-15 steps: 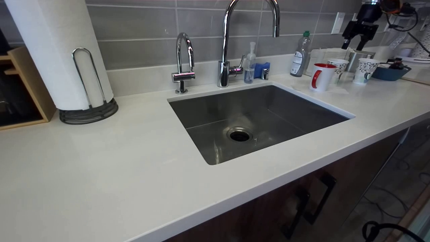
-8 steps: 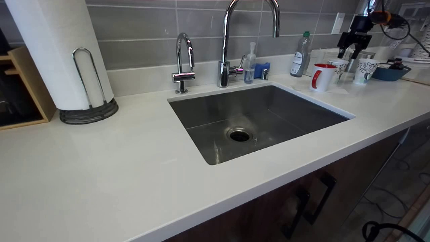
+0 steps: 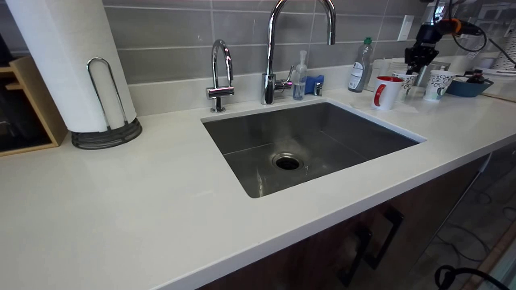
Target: Pick the white paper cup on the left and pour its contents into the white paper cup on the right
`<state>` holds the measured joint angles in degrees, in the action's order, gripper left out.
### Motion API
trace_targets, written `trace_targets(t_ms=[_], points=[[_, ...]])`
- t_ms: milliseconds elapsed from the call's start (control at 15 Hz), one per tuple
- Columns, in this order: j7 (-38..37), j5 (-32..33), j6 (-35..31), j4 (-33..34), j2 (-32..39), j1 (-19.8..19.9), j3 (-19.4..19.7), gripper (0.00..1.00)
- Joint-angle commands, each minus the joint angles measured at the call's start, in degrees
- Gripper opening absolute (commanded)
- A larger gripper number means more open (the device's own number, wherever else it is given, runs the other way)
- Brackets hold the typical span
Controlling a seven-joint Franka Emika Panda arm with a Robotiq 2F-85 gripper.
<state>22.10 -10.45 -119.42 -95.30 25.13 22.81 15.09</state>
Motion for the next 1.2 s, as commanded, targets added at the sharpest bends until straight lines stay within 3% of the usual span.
trace_targets(t_ms=[0, 133, 467, 733, 1133], points=[[-1.6, 0.5, -0.2, 2.6, 1.8, 1.5, -1.3, 0.21], [-1.7, 1.0, -0.3, 2.7, 2.0, 1.5, -1.2, 0.05], [-2.7, 2.2, -1.1, 1.2, -0.6, 0.9, -0.7, 0.01], [-4.3, 6.2, -7.4, -2.3, -5.9, -0.6, 0.3, 0.01], [-14.8, 26.1, -22.0, -9.4, -12.8, -5.5, 4.0, 0.01]])
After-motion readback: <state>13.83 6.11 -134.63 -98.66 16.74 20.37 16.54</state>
